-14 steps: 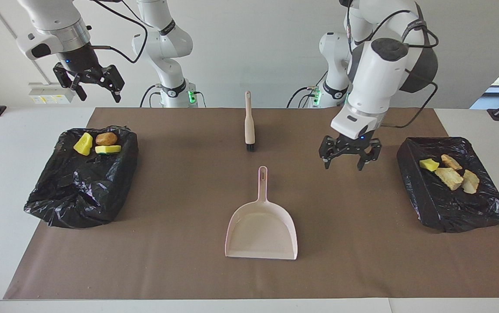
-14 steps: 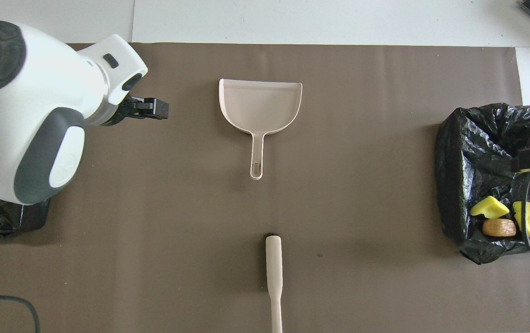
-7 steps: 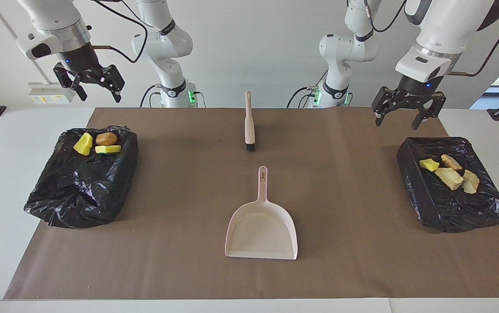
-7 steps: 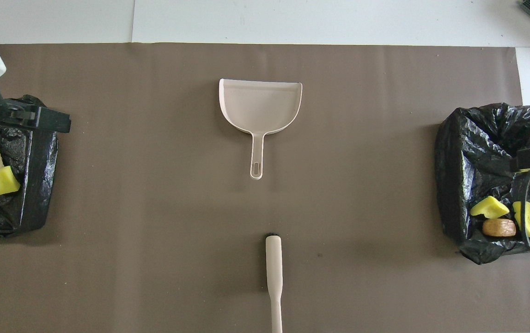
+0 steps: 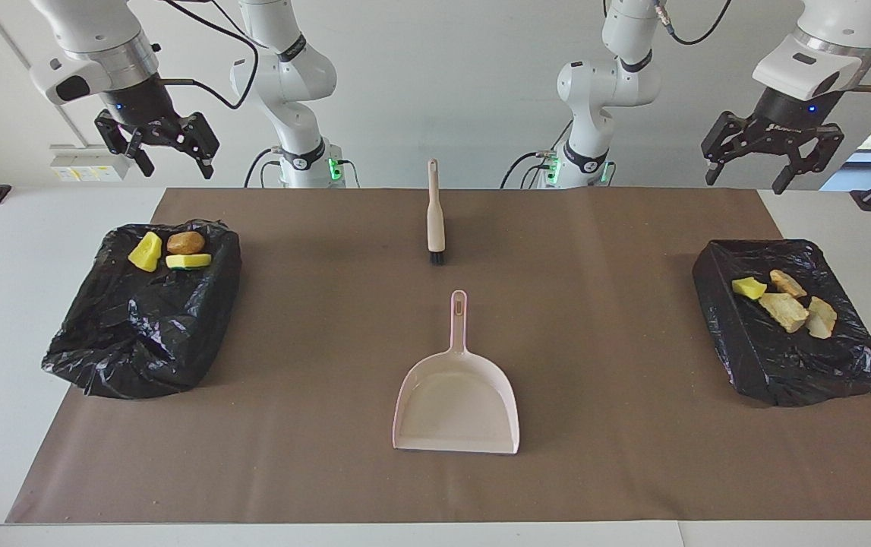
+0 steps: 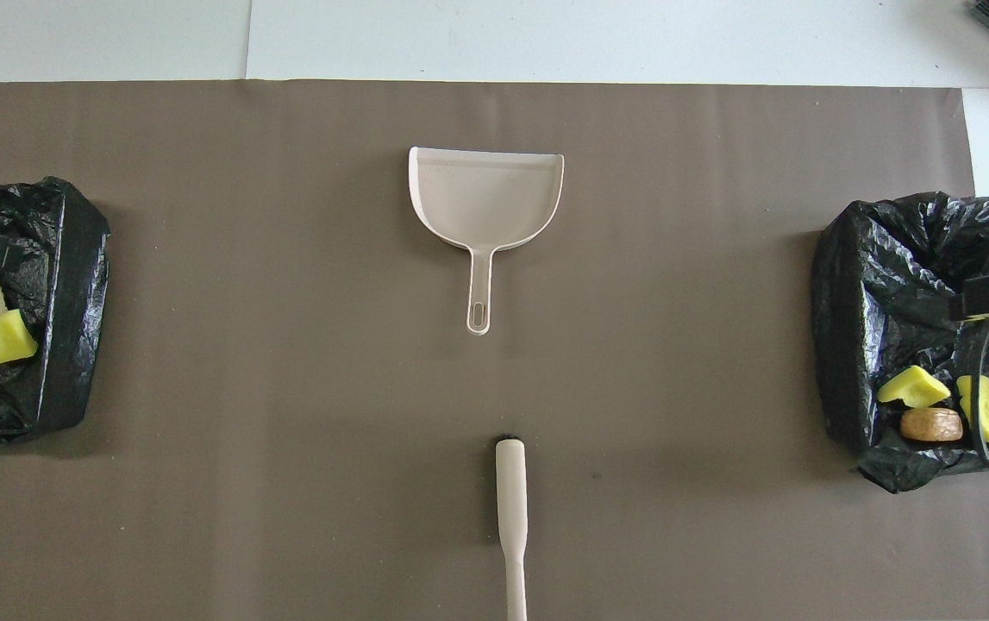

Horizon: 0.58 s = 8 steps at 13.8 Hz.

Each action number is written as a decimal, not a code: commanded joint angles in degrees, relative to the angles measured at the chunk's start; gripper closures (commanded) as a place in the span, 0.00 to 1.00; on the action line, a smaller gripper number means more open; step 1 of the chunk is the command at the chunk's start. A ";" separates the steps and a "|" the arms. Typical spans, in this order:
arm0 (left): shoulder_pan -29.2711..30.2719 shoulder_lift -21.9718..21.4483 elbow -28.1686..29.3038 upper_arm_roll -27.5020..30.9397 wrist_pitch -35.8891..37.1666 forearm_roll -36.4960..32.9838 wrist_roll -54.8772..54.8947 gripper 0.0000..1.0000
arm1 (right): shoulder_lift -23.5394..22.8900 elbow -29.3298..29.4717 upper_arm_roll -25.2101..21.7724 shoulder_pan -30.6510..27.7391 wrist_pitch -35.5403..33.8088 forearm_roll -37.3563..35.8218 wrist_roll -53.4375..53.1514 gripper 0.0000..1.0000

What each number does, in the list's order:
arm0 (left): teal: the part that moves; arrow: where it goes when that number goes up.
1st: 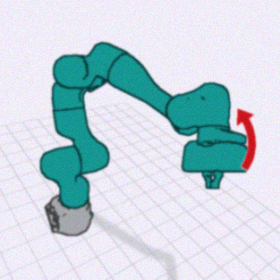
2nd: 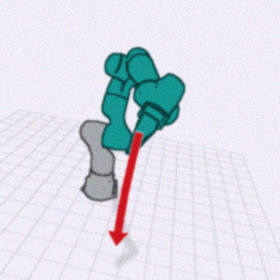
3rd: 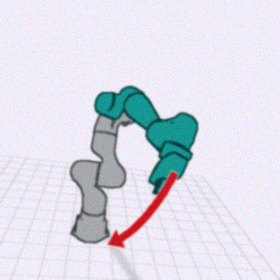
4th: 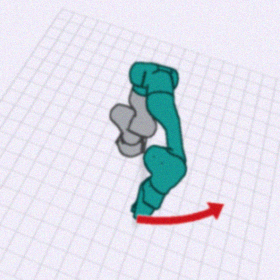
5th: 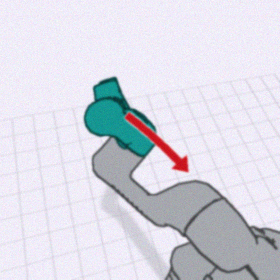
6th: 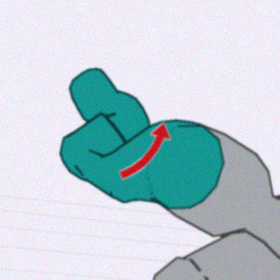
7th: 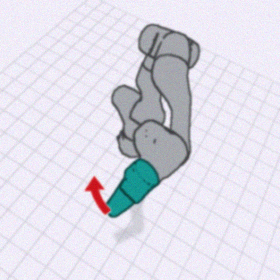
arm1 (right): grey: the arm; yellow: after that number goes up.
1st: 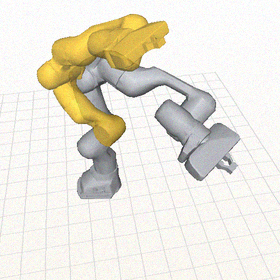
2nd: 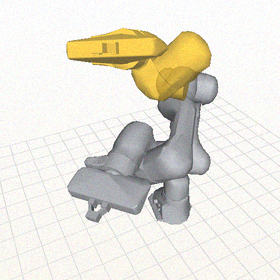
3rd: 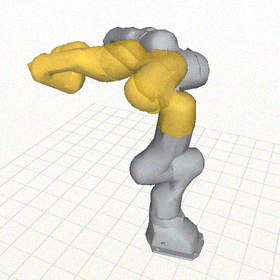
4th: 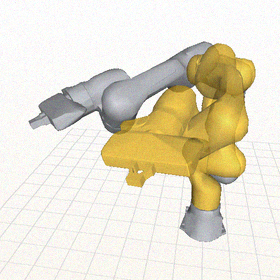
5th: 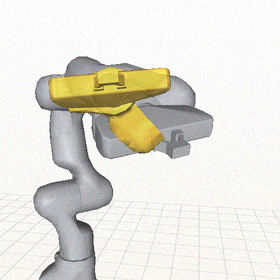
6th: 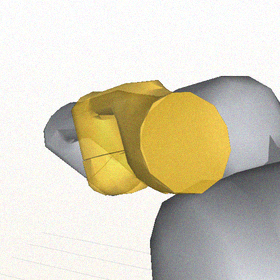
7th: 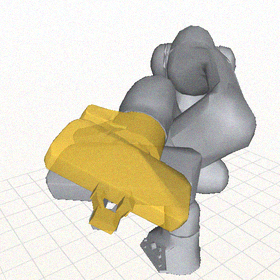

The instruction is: Sweep and dump trash in bin

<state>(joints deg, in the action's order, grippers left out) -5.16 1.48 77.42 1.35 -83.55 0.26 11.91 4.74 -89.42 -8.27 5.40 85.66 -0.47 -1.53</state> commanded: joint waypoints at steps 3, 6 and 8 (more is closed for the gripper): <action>0.24 -2.98 3.53 -0.20 2.51 0.36 -1.70 0.00 | -0.61 1.00 0.27 -0.39 -0.23 0.91 1.09 0.00; 0.68 -3.85 4.40 -0.03 4.19 0.36 -1.97 0.00 | -0.61 1.00 0.27 -0.39 -0.32 1.00 1.09 0.00; 0.68 -3.86 4.50 -0.03 4.36 0.36 -3.80 0.00 | -0.61 1.00 0.27 -0.39 -0.32 1.00 1.09 0.00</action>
<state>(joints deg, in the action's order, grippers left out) -4.96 -0.46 79.72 1.51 -79.72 0.26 10.13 4.74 -89.41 -8.19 5.60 85.66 -0.47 -1.53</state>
